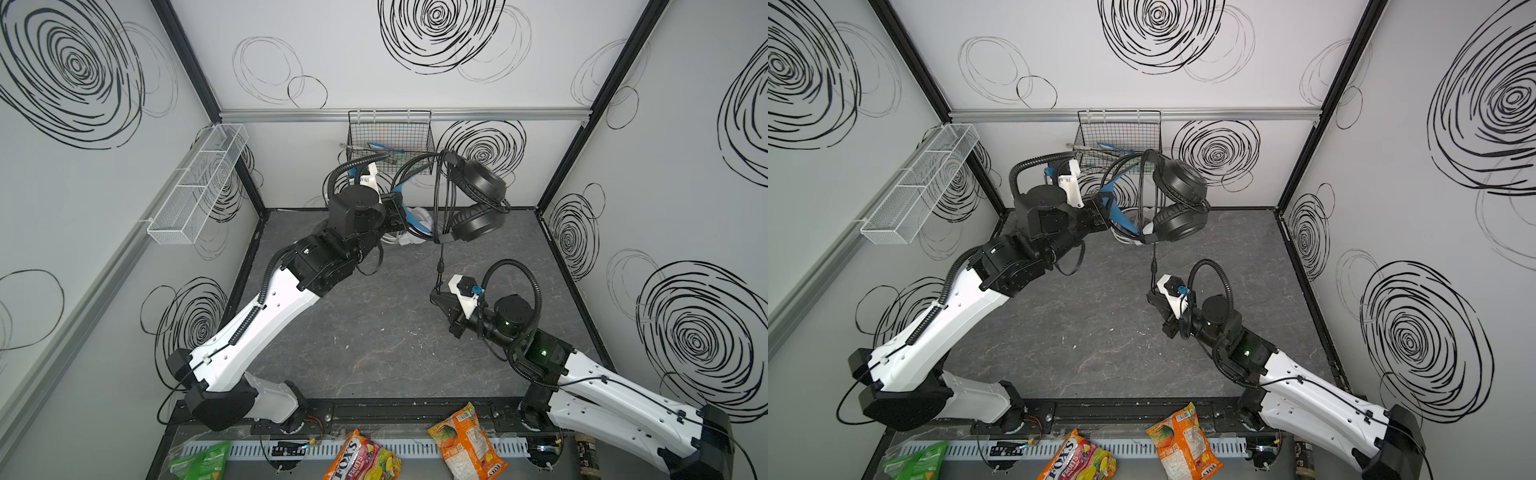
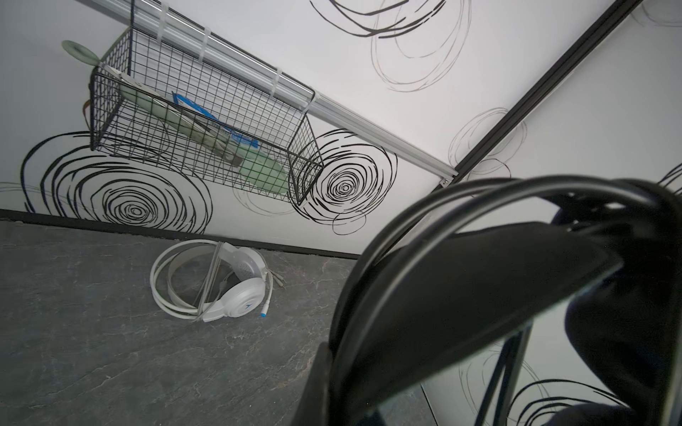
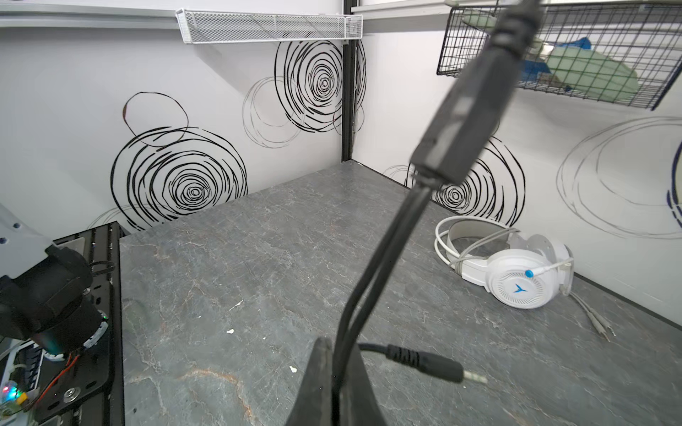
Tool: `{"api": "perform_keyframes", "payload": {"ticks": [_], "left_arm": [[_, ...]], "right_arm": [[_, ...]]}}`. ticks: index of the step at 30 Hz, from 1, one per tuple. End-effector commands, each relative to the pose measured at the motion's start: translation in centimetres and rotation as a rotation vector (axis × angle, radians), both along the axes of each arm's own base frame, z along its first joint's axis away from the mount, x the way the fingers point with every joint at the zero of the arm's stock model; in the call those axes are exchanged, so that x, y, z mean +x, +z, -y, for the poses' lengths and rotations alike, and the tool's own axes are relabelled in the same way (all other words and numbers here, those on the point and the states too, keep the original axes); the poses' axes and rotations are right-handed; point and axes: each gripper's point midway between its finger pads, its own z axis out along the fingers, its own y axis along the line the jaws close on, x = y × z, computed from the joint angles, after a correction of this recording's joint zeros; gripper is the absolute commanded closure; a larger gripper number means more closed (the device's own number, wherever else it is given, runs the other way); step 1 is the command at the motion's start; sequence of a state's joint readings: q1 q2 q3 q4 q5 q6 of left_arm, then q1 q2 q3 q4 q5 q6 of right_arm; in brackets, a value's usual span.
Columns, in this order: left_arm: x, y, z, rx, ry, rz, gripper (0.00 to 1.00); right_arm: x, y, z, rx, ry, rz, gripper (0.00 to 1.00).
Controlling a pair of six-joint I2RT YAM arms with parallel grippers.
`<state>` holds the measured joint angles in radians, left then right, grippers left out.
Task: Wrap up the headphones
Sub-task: 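Raise the headset high with the left while the right pulls the cable down, then lower the headset with the left while the right brings the cable over it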
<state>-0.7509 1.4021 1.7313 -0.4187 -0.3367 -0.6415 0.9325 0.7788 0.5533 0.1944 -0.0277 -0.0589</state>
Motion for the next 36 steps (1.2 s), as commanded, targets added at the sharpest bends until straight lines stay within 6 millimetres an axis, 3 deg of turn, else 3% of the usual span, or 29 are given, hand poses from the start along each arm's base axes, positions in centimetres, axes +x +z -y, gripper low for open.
{"api": "perform_keyframes", "payload": {"ticks": [1,7,13,18,21,27,30,36], "left_arm": [[0.7,6.7,-4.0,-0.181,0.150,0.185,1.00],[3.0,5.7,-6.2,-0.018,0.278,0.192,1.00],[5.8,3.4,-4.1,-0.049,0.265,0.136,1.00],[7.1,1.4,-2.3,-0.041,0.255,0.092,1.00],[7.2,0.9,-1.2,-0.088,0.216,0.074,1.00],[5.8,1.6,0.7,-0.145,0.156,0.059,1.00],[4.9,1.5,1.1,-0.065,0.161,0.071,1.00],[4.9,-2.1,-0.9,0.103,0.231,0.066,1.00]], "right_arm": [[-0.6,0.3,-0.1,-0.055,0.005,0.013,1.00],[-1.9,0.9,-0.6,-0.062,0.033,-0.026,1.00],[-2.2,0.3,-0.8,-0.064,0.041,-0.042,1.00],[-2.2,1.3,-1.0,-0.073,0.037,-0.015,1.00],[-1.8,1.0,-1.1,-0.089,0.023,-0.014,1.00],[-1.8,-0.2,-1.4,-0.108,0.031,-0.028,1.00],[-1.7,0.7,-1.7,-0.106,0.036,-0.010,1.00],[-1.0,3.7,-1.8,-0.121,0.011,0.038,1.00]]}}
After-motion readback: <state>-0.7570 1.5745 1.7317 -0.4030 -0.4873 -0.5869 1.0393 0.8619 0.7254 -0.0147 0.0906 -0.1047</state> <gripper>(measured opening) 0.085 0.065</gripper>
